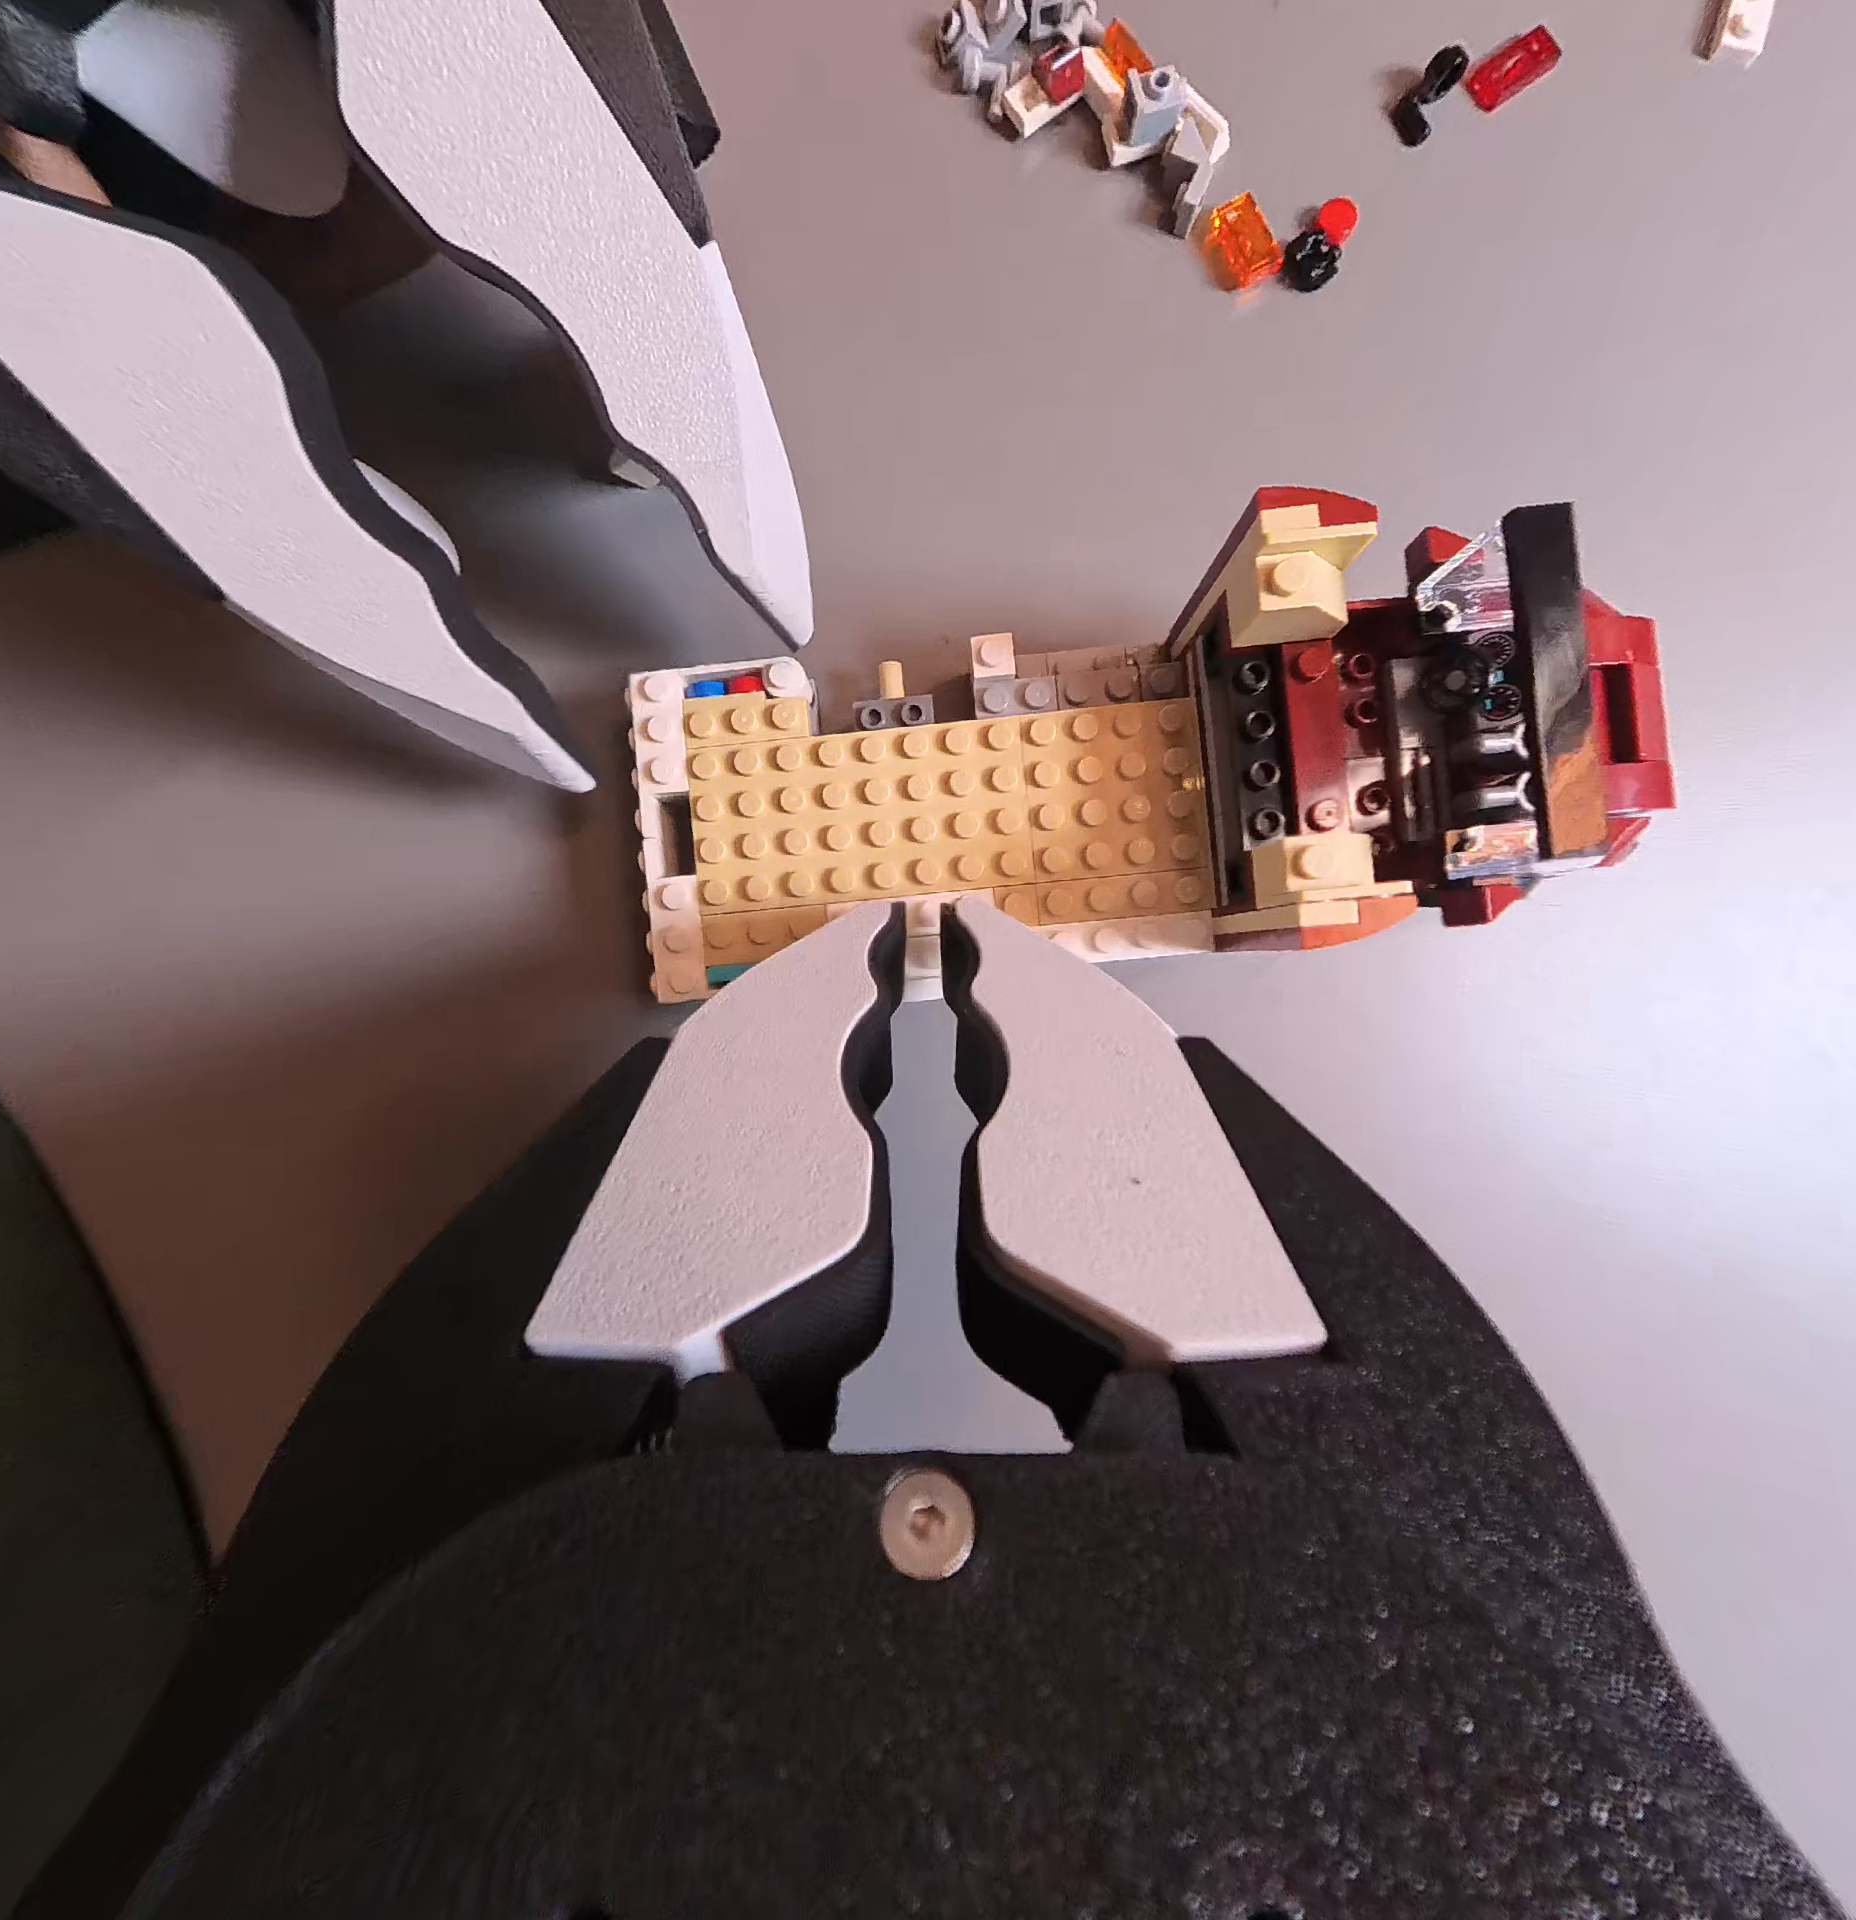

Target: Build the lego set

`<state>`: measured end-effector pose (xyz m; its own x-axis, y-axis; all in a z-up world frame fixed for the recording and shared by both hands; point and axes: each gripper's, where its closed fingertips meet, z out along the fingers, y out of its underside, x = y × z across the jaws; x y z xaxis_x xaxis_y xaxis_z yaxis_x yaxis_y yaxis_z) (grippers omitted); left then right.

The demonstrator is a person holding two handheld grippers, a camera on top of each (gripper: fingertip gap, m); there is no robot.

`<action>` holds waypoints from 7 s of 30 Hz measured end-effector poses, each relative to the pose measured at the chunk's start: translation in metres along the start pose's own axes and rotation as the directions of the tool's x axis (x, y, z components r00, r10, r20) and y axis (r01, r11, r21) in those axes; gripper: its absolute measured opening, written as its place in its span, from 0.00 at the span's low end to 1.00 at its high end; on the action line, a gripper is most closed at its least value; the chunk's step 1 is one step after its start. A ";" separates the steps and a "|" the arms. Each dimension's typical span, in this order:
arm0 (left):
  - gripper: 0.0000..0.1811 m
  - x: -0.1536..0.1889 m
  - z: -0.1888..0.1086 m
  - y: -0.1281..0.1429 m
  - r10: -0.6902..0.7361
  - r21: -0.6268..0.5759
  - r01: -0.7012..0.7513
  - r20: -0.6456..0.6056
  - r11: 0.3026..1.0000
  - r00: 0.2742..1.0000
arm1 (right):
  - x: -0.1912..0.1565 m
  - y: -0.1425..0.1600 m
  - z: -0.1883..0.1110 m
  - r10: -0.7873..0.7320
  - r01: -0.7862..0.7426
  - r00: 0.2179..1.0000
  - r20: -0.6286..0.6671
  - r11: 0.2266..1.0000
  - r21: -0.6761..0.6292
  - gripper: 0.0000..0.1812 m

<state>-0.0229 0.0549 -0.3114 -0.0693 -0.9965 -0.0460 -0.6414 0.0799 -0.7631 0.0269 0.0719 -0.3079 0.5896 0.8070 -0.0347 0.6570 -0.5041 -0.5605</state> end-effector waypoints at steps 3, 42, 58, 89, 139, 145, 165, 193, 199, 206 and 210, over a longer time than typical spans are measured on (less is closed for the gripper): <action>0.25 -0.004 -0.001 0.002 -0.001 -0.004 0.001 0.012 1.000 1.000 | -0.002 0.002 0.001 -0.003 0.004 1.000 0.013 1.000 -0.006 0.04; 0.29 -0.004 -0.012 -0.012 -0.068 0.072 0.069 -0.011 0.995 0.998 | -0.015 0.001 -0.021 -0.024 0.014 0.999 0.034 0.968 0.251 0.30; 0.15 -0.047 -0.059 0.068 -0.130 -0.200 0.173 0.212 0.964 0.969 | -0.035 0.000 -0.027 0.026 -0.002 0.998 -0.056 0.919 0.395 0.27; 0.01 -0.001 -0.056 -0.094 0.053 0.565 -0.041 -0.005 0.824 0.999 | -0.058 -0.067 -0.070 -0.234 0.088 0.962 0.143 0.757 0.647 0.19; 0.03 -0.035 -0.029 -0.029 -0.799 0.110 0.956 -0.528 0.273 0.288 | -0.018 -0.056 0.015 -0.455 0.456 0.885 -0.095 0.812 0.365 0.19; 0.02 -0.036 -0.028 -0.027 -0.805 0.091 0.955 -0.518 0.283 0.288 | -0.017 -0.054 0.017 -0.432 0.434 0.898 -0.087 0.833 0.344 0.19; 0.02 -0.042 -0.008 -0.017 -0.825 -0.034 0.980 -0.546 0.195 0.145 | -0.025 -0.024 0.002 -0.384 0.340 0.916 0.115 0.897 0.283 0.20; 0.02 -0.062 -0.051 -0.011 -0.767 0.218 0.955 -0.572 0.199 0.290 | -0.040 0.001 0.011 -0.453 0.504 0.859 0.237 0.827 -0.249 0.20; 0.02 -0.050 -0.041 -0.013 -0.773 0.178 0.960 -0.568 0.219 0.281 | -0.016 0.036 -0.016 -0.545 0.566 0.825 0.152 0.788 -0.243 0.20; 0.02 -0.044 -0.035 -0.020 -0.761 0.175 0.959 -0.583 0.222 0.283 | 0.007 0.051 -0.041 0.048 -0.049 0.999 -0.014 0.996 -0.078 0.46; 0.02 -0.039 -0.032 -0.026 -0.762 0.189 0.963 -0.589 0.194 0.269 | 0.010 0.059 -0.024 0.279 -0.277 0.955 -0.097 0.960 0.025 0.47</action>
<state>-0.0280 0.0924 -0.2688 0.0200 -0.3150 0.9489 -0.0467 -0.9483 -0.3138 0.0825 0.0428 -0.3217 0.7920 0.6007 -0.1089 0.4555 -0.7003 -0.5496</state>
